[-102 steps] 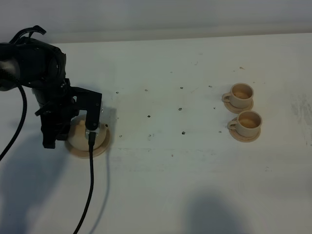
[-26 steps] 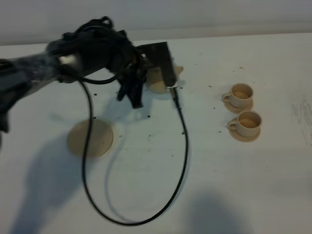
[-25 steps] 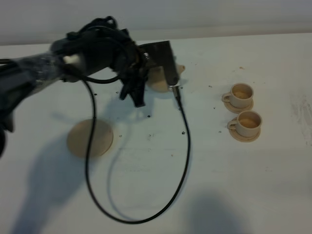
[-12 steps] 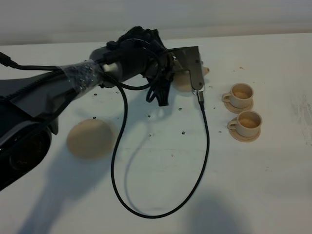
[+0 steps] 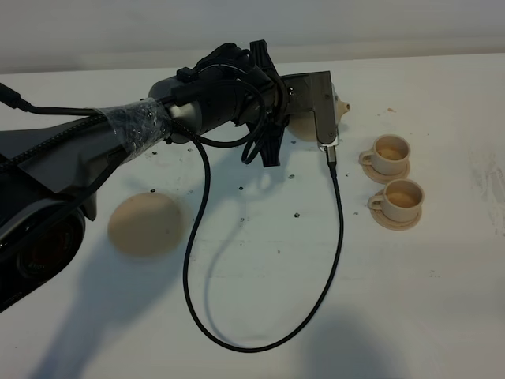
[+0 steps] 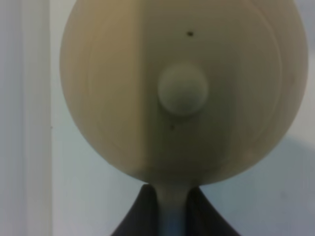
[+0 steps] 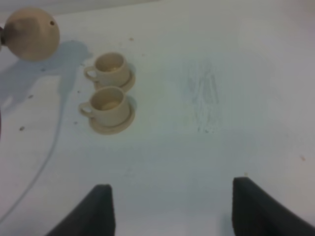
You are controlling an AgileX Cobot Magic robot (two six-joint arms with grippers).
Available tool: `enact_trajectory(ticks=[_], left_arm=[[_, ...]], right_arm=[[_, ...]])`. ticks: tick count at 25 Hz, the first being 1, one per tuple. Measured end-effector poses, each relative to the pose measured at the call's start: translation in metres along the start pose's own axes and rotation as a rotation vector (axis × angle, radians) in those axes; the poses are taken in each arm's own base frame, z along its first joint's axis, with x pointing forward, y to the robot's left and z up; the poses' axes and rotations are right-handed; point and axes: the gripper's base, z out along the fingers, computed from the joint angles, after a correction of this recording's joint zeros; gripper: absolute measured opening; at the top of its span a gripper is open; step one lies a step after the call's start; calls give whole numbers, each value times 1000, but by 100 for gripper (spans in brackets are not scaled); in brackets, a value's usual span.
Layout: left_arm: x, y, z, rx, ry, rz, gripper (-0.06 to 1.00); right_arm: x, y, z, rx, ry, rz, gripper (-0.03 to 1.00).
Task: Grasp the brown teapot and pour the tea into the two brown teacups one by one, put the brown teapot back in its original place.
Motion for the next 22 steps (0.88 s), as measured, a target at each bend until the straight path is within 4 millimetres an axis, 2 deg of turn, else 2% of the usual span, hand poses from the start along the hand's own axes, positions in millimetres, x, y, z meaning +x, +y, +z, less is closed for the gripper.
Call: enact_trajectory(ticks=[22], left_arm=[[-4, 6, 0, -56, -50, 22, 11]], right_arm=[[-1, 4, 0, -46, -7, 26, 54]])
